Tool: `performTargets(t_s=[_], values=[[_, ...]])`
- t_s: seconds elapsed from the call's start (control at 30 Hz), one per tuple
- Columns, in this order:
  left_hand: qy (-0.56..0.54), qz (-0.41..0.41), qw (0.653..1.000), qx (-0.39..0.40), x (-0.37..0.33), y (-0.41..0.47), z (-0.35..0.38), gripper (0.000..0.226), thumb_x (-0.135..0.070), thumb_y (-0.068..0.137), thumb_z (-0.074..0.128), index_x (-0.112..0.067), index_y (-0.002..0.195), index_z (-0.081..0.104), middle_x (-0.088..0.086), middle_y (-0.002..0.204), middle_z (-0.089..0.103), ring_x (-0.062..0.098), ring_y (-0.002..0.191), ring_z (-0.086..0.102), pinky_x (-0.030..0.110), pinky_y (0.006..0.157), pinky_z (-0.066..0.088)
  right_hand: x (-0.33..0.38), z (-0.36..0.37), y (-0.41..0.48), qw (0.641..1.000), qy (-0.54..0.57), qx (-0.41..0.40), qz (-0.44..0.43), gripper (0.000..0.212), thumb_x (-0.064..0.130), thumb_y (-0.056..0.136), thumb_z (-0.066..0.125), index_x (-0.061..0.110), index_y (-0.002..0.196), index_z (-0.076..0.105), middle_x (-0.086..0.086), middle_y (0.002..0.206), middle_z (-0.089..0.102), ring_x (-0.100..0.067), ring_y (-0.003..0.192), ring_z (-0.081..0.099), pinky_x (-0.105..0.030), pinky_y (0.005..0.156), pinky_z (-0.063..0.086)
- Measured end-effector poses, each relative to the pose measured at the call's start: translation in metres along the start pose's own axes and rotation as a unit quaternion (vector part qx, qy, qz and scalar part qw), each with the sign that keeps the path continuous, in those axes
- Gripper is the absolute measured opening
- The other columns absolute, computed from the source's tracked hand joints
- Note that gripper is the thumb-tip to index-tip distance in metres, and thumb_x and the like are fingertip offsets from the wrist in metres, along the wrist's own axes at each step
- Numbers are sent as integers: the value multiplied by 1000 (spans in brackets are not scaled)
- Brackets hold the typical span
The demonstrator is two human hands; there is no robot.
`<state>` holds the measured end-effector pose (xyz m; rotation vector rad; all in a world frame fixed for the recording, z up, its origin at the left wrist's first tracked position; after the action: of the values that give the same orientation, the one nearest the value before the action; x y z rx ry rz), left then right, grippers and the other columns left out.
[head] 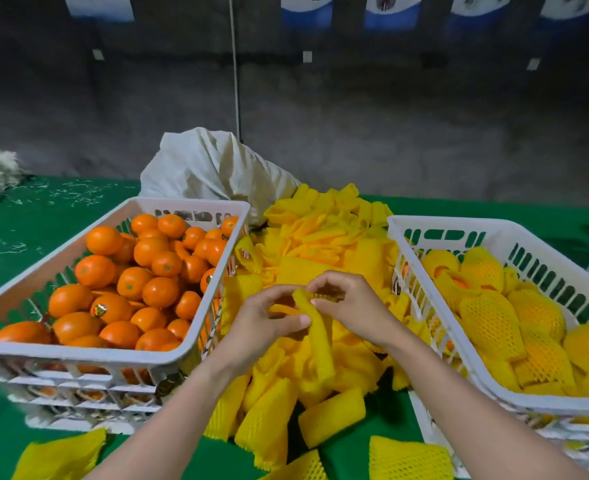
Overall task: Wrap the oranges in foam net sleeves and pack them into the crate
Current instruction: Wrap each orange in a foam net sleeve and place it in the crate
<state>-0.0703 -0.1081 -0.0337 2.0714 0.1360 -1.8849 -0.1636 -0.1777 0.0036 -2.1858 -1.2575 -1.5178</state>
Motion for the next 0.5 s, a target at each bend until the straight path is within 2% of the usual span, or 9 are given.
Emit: performTargets(t_s=[0.1, 0.17, 0.23, 0.3, 0.33, 0.4, 0.5], values=[[25, 36, 999, -30, -10, 1, -16, 22, -8, 75, 75, -15, 94, 66, -6, 79, 71, 19, 66, 69, 26, 56, 54, 12, 8, 6, 998, -27, -61, -21, 8, -4, 79, 68, 1, 84, 70, -4, 98, 66, -8, 92, 60, -21, 80, 45], [50, 55, 996, -44, -17, 1, -33, 16, -19, 75, 75, -16, 87, 64, -7, 75, 70, 16, 63, 68, 26, 54, 53, 22, 11, 12, 995, -16, -92, -36, 4, -5, 79, 68, 0, 78, 68, -2, 96, 65, 2, 90, 58, -12, 77, 44], [60, 75, 993, -69, -25, -1, -56, 22, -31, 70, 73, -15, 77, 61, -8, 68, 68, 9, 59, 63, 23, 52, 50, 23, 12, 20, 990, 61, -127, -17, 13, -6, 81, 65, 4, 73, 61, -1, 87, 63, 1, 81, 58, -12, 73, 44], [51, 85, 991, -93, -31, -2, -80, 27, -39, 67, 72, -16, 71, 58, -7, 65, 63, 6, 61, 57, 22, 57, 46, 21, 20, 28, 974, 174, -147, 16, 21, -5, 85, 58, 11, 73, 53, -3, 76, 55, -11, 73, 52, -24, 71, 41], [34, 85, 991, -97, -32, -2, -89, 31, -43, 66, 71, -16, 70, 57, -4, 66, 61, 9, 63, 55, 26, 60, 45, 20, 30, 33, 963, 224, -143, 33, 20, -3, 88, 54, 12, 75, 53, -4, 74, 53, -15, 73, 49, -27, 69, 39], [20, 89, 992, -92, -36, -1, -104, 41, -48, 69, 68, -9, 73, 55, 8, 69, 57, 16, 66, 53, 32, 61, 44, 18, 61, 43, 948, 293, -95, 77, 16, 8, 93, 50, 12, 80, 59, 0, 73, 61, -13, 72, 56, -21, 65, 44], [47, 98, 991, -75, -42, 7, -124, 35, -38, 78, 64, -5, 73, 51, 8, 66, 54, 12, 62, 53, 25, 58, 44, 15, 111, 53, 931, 331, 2, 152, 23, 17, 96, 49, 6, 89, 68, -5, 75, 69, -15, 66, 64, -22, 57, 51]])
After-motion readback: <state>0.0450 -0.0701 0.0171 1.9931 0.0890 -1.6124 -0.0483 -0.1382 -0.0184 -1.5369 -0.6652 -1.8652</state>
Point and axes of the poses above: each hand's wrist, its own y-axis towards the middle knuckle, its own z-axis out of the palm, x = y × z, the point moved 10 cm from there along y, towards the middle knuckle
